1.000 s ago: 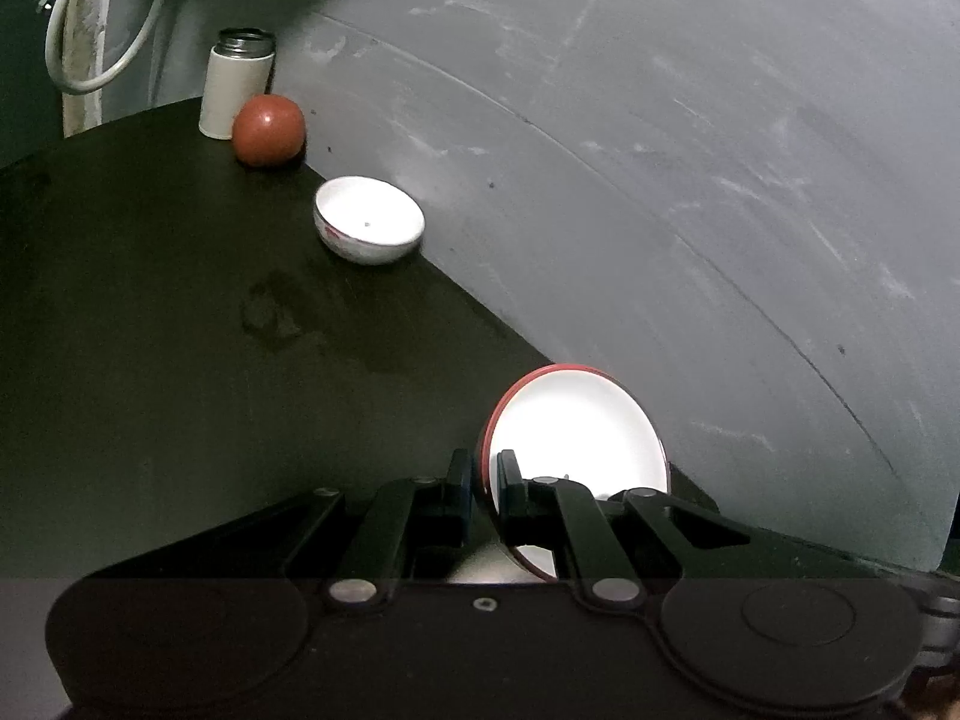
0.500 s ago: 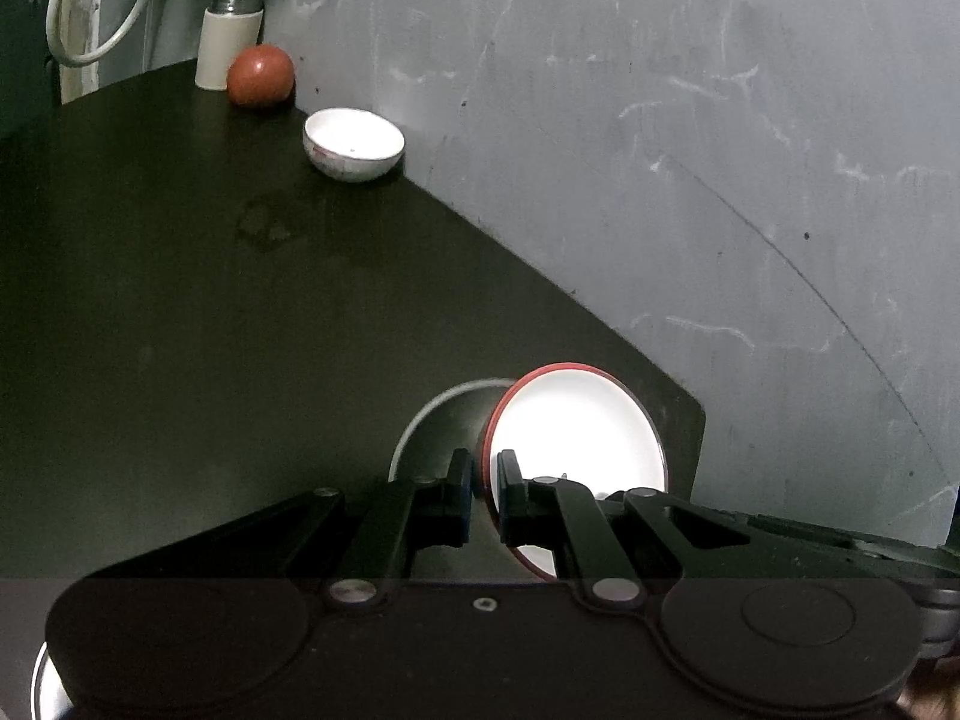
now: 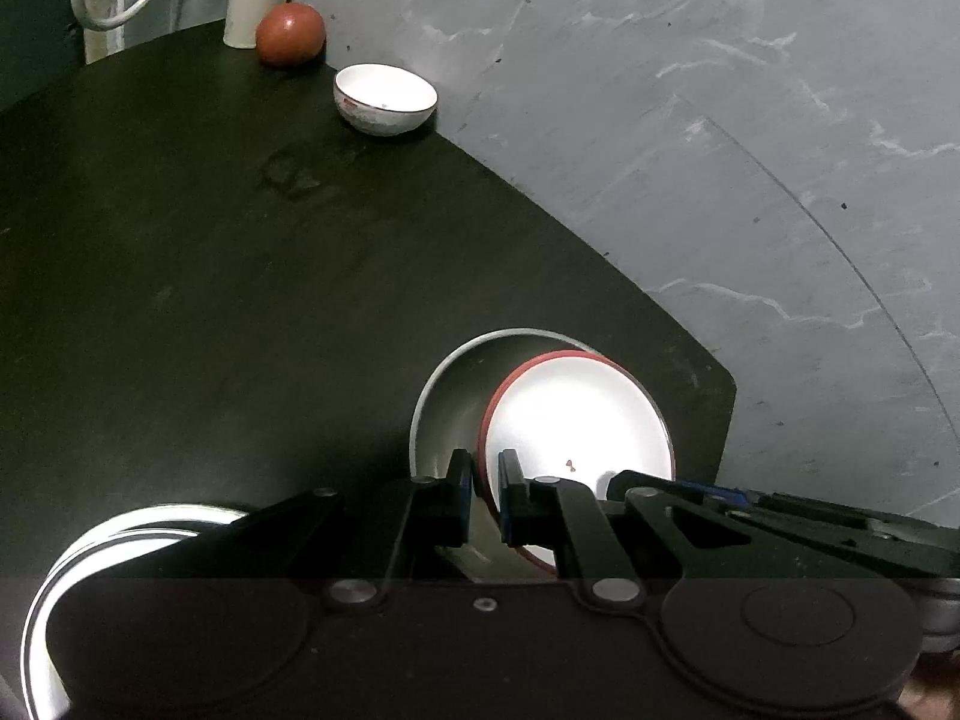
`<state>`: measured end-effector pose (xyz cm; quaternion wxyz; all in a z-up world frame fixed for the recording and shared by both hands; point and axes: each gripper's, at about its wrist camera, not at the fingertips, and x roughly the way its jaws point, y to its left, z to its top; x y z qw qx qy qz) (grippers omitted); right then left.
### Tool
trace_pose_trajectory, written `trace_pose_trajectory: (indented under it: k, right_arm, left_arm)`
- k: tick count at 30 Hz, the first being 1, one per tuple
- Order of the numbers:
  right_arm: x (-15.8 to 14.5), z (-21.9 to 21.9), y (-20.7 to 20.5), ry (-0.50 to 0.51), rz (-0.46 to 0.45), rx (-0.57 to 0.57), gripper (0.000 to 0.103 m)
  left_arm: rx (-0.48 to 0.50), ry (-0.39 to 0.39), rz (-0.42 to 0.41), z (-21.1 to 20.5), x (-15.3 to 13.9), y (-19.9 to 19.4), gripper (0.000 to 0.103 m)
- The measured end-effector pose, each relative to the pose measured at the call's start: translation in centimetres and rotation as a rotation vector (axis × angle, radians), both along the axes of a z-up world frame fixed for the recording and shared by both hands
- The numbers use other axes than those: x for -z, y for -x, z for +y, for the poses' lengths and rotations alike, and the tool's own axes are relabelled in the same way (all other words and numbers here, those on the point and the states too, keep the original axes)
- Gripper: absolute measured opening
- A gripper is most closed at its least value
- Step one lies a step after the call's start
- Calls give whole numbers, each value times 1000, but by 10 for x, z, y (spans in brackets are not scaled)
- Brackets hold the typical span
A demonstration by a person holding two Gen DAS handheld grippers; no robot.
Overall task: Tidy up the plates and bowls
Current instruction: 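Lower the white bowl into the steel bowl and open the left gripper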
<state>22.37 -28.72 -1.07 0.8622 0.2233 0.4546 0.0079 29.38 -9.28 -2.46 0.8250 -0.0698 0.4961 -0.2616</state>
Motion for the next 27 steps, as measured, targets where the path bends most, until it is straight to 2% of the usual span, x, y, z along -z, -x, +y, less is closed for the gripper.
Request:
trace_pose_trajectory:
  k: [11, 27]
  right_arm:
    - [2, 4, -8, 22, 35, -19, 17]
    - [4, 6, -15, 28, 58, -13, 17]
  left_arm:
    - [-2, -28, 28, -2, 10, -4, 10]
    - [6, -39, 27, -6, 11, -7, 11]
